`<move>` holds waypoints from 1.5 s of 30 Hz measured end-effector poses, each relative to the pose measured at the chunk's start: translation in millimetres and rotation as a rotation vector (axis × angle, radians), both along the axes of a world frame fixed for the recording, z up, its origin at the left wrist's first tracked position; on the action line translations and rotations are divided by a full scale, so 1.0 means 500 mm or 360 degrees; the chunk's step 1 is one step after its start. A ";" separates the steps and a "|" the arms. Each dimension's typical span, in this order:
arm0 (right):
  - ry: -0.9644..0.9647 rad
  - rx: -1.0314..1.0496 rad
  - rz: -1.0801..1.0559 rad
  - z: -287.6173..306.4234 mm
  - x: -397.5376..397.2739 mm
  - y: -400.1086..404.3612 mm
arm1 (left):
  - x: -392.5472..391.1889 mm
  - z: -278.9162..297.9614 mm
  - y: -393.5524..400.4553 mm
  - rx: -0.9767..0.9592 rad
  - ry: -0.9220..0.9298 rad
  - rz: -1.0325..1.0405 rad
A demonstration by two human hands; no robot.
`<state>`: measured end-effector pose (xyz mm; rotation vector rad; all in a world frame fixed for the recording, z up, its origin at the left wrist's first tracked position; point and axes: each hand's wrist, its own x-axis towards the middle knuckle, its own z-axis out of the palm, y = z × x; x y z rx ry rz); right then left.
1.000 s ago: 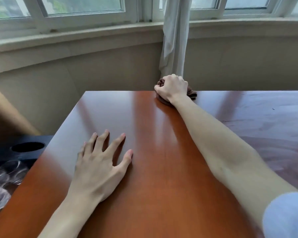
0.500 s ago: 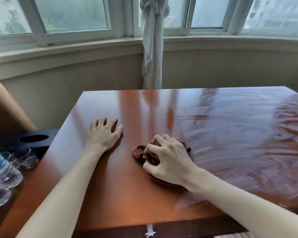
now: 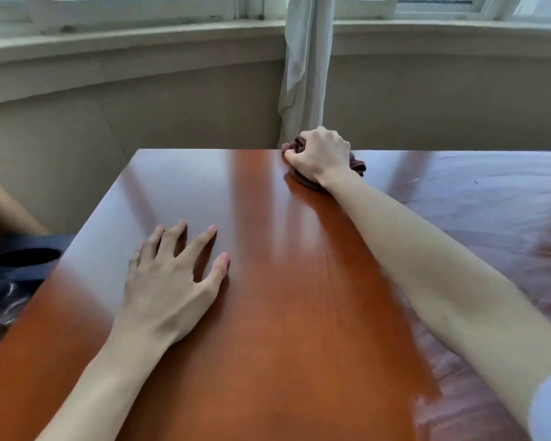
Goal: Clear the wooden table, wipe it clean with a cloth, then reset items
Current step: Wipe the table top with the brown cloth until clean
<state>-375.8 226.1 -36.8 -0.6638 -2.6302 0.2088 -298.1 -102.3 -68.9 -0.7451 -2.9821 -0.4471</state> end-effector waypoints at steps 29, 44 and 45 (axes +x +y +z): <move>-0.0060 -0.0028 0.0149 0.005 0.290 -0.163 | 0.086 0.018 0.000 -0.0065 -0.0014 -0.0081; -0.0042 -0.0063 0.0043 0.015 0.068 -0.050 | 0.082 0.015 0.003 -0.0035 -0.0047 -0.0008; -0.0079 -0.0094 0.0089 0.016 0.118 -0.078 | 0.084 0.018 0.003 -0.0036 -0.0049 -0.0020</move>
